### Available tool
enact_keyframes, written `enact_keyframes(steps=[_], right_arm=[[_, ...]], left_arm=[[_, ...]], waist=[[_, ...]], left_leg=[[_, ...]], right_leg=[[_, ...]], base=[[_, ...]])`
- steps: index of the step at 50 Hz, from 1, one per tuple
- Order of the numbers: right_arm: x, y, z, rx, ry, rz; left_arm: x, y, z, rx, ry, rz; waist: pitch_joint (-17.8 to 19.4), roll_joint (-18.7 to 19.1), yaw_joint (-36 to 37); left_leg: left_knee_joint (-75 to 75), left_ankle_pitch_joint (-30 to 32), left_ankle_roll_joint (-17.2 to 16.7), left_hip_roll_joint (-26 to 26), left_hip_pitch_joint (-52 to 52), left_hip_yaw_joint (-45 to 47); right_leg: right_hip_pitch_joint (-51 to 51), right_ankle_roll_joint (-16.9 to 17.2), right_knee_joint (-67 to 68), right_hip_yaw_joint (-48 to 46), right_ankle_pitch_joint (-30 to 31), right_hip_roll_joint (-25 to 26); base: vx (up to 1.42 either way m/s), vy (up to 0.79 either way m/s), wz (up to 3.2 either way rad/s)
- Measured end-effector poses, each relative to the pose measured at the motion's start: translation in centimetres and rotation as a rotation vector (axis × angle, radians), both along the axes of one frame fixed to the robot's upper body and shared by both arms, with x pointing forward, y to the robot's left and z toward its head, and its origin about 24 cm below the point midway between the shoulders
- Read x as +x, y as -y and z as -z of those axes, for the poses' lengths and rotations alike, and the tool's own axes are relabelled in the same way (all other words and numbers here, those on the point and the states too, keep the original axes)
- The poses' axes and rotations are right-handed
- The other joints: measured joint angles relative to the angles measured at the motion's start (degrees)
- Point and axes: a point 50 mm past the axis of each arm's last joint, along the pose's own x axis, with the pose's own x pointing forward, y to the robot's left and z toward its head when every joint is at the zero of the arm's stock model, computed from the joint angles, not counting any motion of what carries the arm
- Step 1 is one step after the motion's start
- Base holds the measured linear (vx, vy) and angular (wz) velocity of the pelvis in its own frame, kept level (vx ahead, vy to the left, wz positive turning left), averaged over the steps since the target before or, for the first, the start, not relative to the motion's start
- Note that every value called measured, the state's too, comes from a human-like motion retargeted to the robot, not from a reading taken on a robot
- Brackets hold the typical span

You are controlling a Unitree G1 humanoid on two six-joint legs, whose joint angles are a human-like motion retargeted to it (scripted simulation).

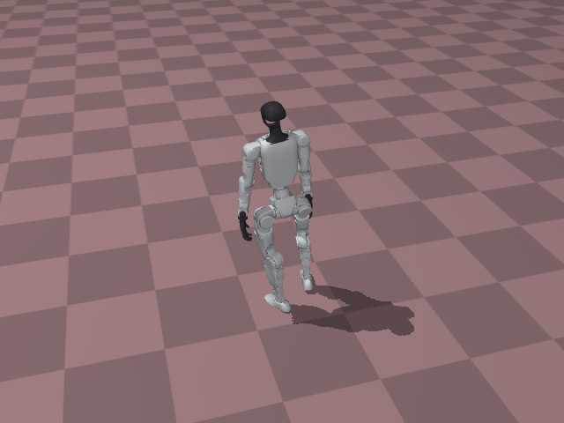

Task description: Kungfu

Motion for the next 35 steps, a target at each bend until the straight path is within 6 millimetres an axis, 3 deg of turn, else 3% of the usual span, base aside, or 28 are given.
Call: enact_keyframes(steps=[2, 5, 8, 10, 15, 20, 24, 30, 35], right_arm=[[-1.3, -0.6, -0.1, 0.018, -0.037, 0.097], [-2.9, -1.7, -0.2, 0.058, -0.086, 0.258], [-3.3, -2.4, -0.3, 0.084, -0.093, 0.357], [-3.2, -2.8, -0.2, 0.099, -0.084, 0.353], [-3.0, -2.4, -0.2, 0.131, -0.130, 0.142], [-0.9, 0.3, 0.0, 0.086, -0.109, -0.074], [1.7, 2.2, -0.1, 0.047, -0.070, -0.148], [5.9, 3.0, -0.5, 0.057, 0.086, -0.070], [8.1, 2.6, -0.8, 0.068, 0.209, -0.026]], left_arm=[[-0.4, -0.2, -0.1, -0.022, -0.013, 0.018], [-1.1, -0.3, -0.1, -0.037, -0.041, 0.043], [-1.2, -0.4, -0.2, -0.019, -0.045, 0.045], [-1.1, -0.6, -0.2, 0.002, -0.044, 0.026], [-1.0, 0.2, -0.1, 0.028, -0.045, -0.034], [-1.3, 2.7, 0.4, 0.044, 0.006, -0.089], [-0.5, 2.4, 0.4, 0.102, 0.003, 0.023], [2.8, 0.5, 0.2, -0.002, 0.032, 0.245], [6.6, 0.4, 0.0, -0.038, 0.153, 0.279]], waist=[[-1.26, -0.54, 0.55], [-3.80, -0.04, -1.46], [-3.93, 1.28, -3.25], [-2.81, 0.26, -2.35], [-2.37, -1.40, -1.89], [-5.42, -4.01, 2.13], [-4.95, -2.22, 1.82], [-1.74, -0.92, 0.46], [0.93, -1.53, 0.55]], left_leg=[[-0.21, -0.35, -0.27, 0.02, 0.46, -0.10], [0.23, -0.86, -0.69, 0.27, -0.38, -2.82], [1.37, -1.48, -1.33, 1.78, -0.72, -6.29], [1.84, -2.16, -1.74, 2.07, 0.81, -5.89], [2.38, -2.82, -2.54, 2.03, 2.46, -7.88], [2.93, -3.19, -4.94, 2.87, 0.36, -2.44], [3.09, -3.20, -5.06, 2.79, 0.18, -1.29], [3.48, -2.68, -3.64, 1.86, -0.51, -2.39], [3.31, -1.85, -2.36, 0.59, -1.70, -1.64]], right_leg=[[0.15, 1.21, -4.28, -0.43, 5.04, -1.61], [0.86, 3.85, -7.17, -6.14, 7.90, -4.75], [3.22, 1.93, -5.60, -16.29, 4.38, -6.11], [6.11, 1.71, -6.86, -22.70, 4.72, -6.60], [8.89, 2.45, -9.31, -22.90, 4.04, -4.47], [4.29, 3.22, -8.12, -18.00, 3.87, -4.99], [3.02, 3.33, -7.43, -16.78, 5.48, -5.20], [3.11, 4.01, -7.24, -17.64, 9.87, -6.33], [2.04, 6.54, -7.53, -18.41, 16.06, -8.15]], base=[[0.23, -0.08, 0.06], [0.20, -0.12, 0.79], [0.14, -0.19, 0.84], [0.13, -0.22, 0.08], [0.15, -0.18, 0.38], [0.12, 0.02, -0.73], [0.03, 0.21, -0.14], [-0.08, 0.22, 0.20], [-0.15, 0.22, 0.00]])
